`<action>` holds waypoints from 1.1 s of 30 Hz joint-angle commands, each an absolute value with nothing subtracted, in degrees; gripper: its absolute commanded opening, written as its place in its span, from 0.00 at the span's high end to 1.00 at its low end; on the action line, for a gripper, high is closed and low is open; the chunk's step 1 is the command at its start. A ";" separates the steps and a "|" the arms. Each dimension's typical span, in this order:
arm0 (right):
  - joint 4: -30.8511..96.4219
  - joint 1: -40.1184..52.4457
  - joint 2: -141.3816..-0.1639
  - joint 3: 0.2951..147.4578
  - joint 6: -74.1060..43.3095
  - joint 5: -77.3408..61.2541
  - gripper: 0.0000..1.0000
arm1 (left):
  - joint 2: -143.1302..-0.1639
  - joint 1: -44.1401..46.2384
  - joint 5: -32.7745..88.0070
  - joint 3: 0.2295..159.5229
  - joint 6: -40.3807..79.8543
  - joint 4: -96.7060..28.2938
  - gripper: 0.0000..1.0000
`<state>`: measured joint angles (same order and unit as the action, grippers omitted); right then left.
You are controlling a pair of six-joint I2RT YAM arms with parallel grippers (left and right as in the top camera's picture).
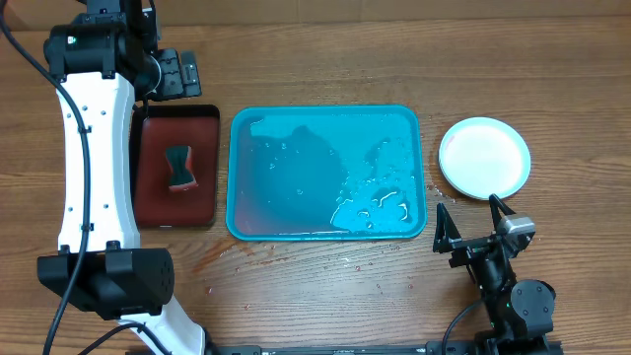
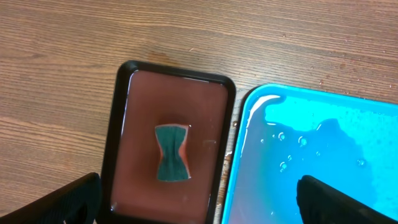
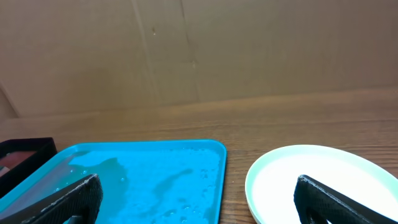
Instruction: Clean dirty plates on tray and stack at the side
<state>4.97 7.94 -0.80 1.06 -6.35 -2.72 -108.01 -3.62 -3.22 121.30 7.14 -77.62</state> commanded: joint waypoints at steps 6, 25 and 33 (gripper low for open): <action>4.54 7.75 -0.16 0.45 -6.15 -2.61 0.00 | -104.14 -3.38 -2.98 121.93 7.75 -77.58 0.00; 4.54 7.75 -0.16 0.45 -6.13 -2.61 0.00 | -54.85 -2.92 -0.91 93.19 -2.48 -54.06 0.00; 4.54 7.75 -0.16 0.45 -6.13 -2.61 0.00 | -29.10 -2.92 4.86 53.63 -4.51 -29.50 0.00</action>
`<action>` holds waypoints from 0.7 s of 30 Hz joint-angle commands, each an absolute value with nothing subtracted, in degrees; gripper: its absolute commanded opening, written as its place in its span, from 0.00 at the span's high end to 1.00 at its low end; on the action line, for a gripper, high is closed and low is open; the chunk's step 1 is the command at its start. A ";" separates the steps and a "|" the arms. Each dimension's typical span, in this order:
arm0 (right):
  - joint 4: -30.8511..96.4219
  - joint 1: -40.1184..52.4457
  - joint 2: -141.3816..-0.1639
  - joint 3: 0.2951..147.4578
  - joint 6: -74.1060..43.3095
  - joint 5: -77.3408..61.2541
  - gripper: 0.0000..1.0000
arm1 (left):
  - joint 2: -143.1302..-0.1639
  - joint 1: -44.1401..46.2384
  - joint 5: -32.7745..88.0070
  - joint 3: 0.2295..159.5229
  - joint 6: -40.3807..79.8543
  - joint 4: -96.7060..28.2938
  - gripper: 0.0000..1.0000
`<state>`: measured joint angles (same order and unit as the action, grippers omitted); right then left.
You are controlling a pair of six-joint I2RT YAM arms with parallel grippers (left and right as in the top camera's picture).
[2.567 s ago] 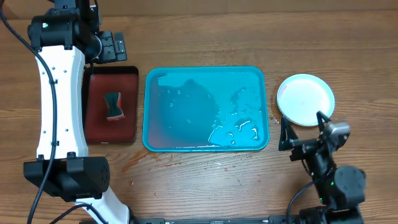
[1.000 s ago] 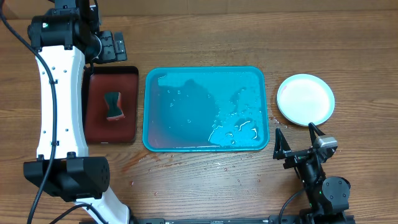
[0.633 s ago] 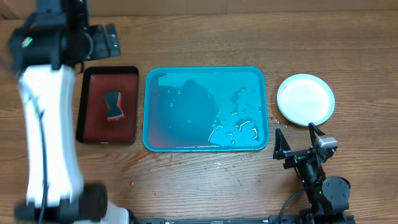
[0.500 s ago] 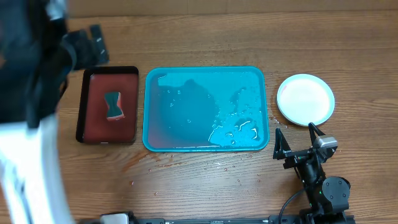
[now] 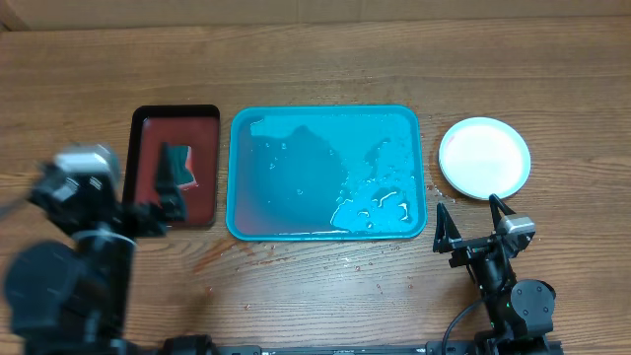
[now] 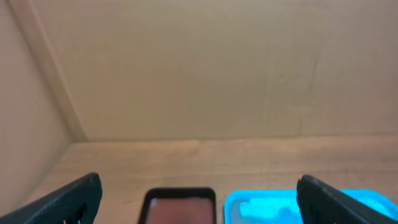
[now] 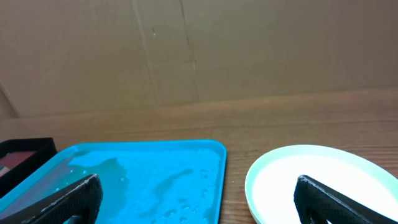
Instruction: Clean dirty plates on tray and stack at the side
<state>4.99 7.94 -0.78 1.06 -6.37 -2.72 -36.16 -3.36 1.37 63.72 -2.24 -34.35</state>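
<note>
The blue tray (image 5: 296,177) lies mid-table, wet with puddles and bearing no plates; it also shows as the blue tray (image 7: 143,174) in the right wrist view. One clean white plate (image 5: 484,158) rests on the wood to its right, seen again as the plate (image 7: 311,180). My left gripper (image 5: 158,212) is open, low at the front left, blurred, by the front edge of the black tray. At the front right, just short of the plate, my right gripper (image 5: 471,222) is open and holds nothing.
A black tray (image 5: 143,148) of reddish-brown water sits left of the blue tray, with a dark green sponge (image 5: 177,160) in it, partly covered by my left gripper. A cardboard wall stands behind the table. Water drops speckle the wood before the blue tray.
My left arm, then stretched to the far left with its gripper looking down on the sponge, is now folded at the front left, its camera looking level across the table. The right arm is unchanged.
</note>
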 commanded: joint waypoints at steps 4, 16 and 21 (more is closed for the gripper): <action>4.54 7.75 -0.16 0.45 -6.15 -2.61 0.00 | -19.75 -2.92 7.07 37.54 -4.51 -16.67 0.00; 4.54 7.75 -0.16 0.45 -6.13 -2.61 0.00 | -2.70 -2.92 6.92 8.43 -5.74 1.45 0.00; 4.54 7.75 -0.16 0.45 -6.15 -2.61 0.00 | -0.16 -2.92 6.92 1.93 -8.25 6.92 0.00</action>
<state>4.95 7.90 -0.80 1.06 -6.33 -2.72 -1.58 -3.33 6.50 4.60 -5.32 5.52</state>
